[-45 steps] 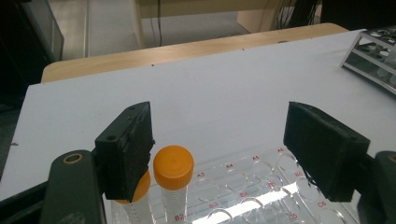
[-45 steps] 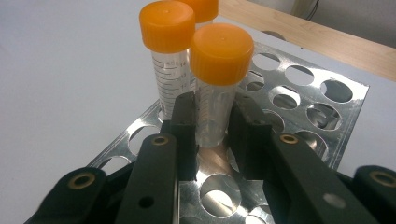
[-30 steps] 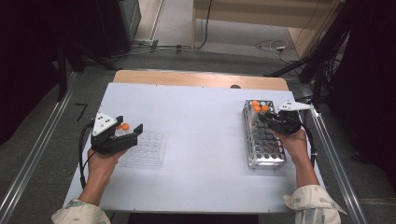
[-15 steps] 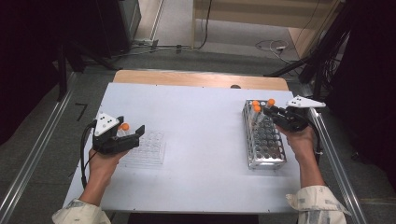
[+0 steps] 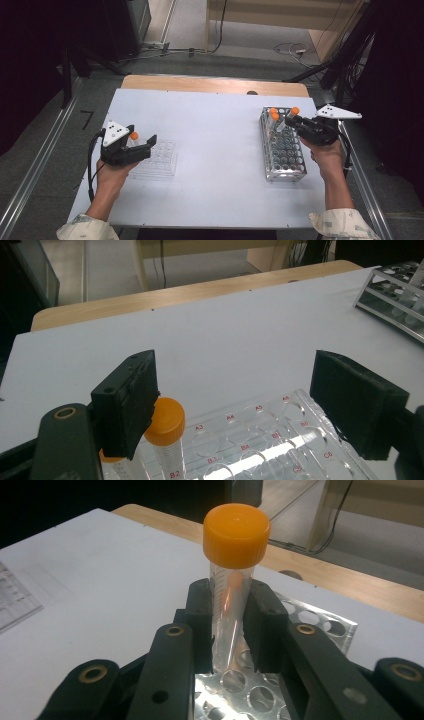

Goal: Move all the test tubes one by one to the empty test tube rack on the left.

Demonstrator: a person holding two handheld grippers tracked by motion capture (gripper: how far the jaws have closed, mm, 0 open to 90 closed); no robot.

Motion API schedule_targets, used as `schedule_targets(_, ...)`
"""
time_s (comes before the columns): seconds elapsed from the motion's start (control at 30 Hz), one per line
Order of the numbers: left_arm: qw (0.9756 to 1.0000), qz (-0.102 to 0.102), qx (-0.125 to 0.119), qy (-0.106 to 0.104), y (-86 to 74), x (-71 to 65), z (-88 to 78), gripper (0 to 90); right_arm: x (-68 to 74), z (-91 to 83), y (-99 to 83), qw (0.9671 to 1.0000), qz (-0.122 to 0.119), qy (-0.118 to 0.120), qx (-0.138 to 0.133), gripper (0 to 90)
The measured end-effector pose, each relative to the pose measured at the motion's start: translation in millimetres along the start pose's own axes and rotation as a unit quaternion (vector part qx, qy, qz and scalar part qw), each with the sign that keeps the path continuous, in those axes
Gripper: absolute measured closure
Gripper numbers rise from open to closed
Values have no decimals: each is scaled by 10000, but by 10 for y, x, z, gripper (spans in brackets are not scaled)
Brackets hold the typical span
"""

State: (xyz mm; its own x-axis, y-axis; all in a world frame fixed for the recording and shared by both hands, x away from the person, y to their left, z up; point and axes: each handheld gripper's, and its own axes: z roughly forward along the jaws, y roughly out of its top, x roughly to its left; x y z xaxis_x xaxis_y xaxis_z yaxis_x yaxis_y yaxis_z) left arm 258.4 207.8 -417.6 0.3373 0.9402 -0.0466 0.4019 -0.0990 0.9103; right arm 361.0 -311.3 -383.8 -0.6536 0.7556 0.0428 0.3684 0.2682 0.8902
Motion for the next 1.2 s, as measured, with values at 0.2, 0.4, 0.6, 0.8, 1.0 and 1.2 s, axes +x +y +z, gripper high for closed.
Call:
schedule_targets(0.2, 10000, -6, -44, -48, 15, -21, -21, 203, 169, -33, 25, 9997, -94, 201, -77, 721)
schedule_targets(0.4, 9998, 31, -47, -170, 19, -86, -21, 204, 388, 85, -2, 9989, -240, 412, 18, 720)
schedule_targets(0.6, 9995, 71, -44, -290, 25, -165, -20, 204, 615, 235, -21, 9973, -343, 631, 136, 720)
schedule_targets(0.8, 9991, 82, -20, -417, 13, -231, -4, 204, 847, 345, -3, 9945, -558, 863, 185, 720)
schedule_targets(1.0, 9987, 115, -25, -492, 16, -276, -3, 205, 984, 451, -26, 9926, -647, 985, 305, 720)
schedule_targets(1.2, 9983, 119, -23, -563, 18, -310, -2, 206, 1089, 524, -57, 9907, -693, 1103, 393, 720)
